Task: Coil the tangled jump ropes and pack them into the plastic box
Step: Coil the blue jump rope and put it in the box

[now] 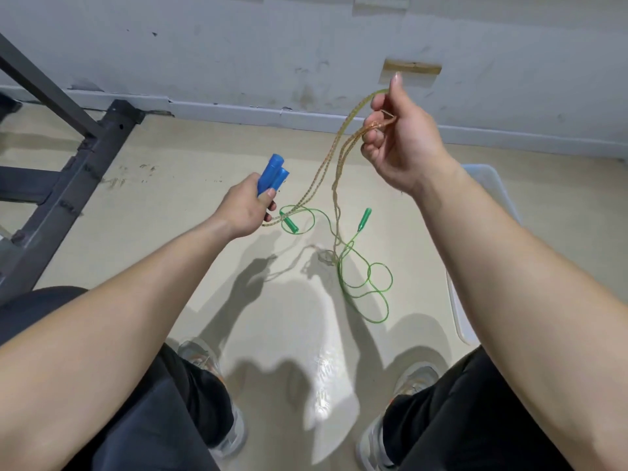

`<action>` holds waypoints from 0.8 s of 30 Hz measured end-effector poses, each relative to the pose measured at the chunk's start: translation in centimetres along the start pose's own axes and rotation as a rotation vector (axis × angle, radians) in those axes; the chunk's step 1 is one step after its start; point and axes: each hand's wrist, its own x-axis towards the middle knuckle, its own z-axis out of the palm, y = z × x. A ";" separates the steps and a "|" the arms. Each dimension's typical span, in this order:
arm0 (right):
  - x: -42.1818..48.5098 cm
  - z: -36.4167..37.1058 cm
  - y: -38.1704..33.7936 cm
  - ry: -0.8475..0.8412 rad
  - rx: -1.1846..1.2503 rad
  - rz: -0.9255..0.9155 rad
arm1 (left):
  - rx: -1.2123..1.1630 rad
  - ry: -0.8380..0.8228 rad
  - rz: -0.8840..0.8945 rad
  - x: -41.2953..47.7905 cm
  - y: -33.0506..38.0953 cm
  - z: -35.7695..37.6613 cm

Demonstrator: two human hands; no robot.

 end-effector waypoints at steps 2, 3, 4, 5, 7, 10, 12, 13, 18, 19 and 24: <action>-0.2 0.1 -0.4 0.004 0.026 0.009 | -0.070 -0.035 -0.011 -0.2 0.5 0.2; -0.3 0.2 -0.5 0.003 0.040 0.017 | -0.172 -0.063 -0.024 -0.3 0.9 0.4; -0.4 0.2 -0.5 -0.002 0.046 0.024 | -0.302 -0.099 -0.041 -0.4 1.5 0.8; -0.5 0.4 -0.4 -0.008 0.042 0.027 | -0.432 -0.138 -0.061 -0.6 2.3 1.2; -0.7 0.8 -0.3 -0.029 0.021 0.033 | -0.644 -0.194 -0.096 -1.1 3.8 2.3; -1.0 1.3 -0.1 -0.072 -0.009 0.035 | -0.764 -0.225 -0.106 -1.7 5.4 3.2; -1.1 1.3 -0.2 -0.084 -0.075 0.031 | -0.753 -0.218 -0.084 -1.7 5.9 3.2; -1.0 1.0 -0.2 -0.083 -0.130 0.029 | -0.706 -0.203 -0.060 -1.6 5.9 3.1; 0.1 -3.8 2.3 0.026 -0.624 0.143 | -0.322 -0.072 -0.015 -0.4 4.1 1.3; 0.2 -5.2 3.0 0.061 -0.781 0.212 | -0.327 -0.080 -0.021 -0.4 3.7 1.0; 0.2 -9.1 5.5 0.057 -1.606 0.323 | -0.349 -0.177 0.020 -1.1 4.5 1.7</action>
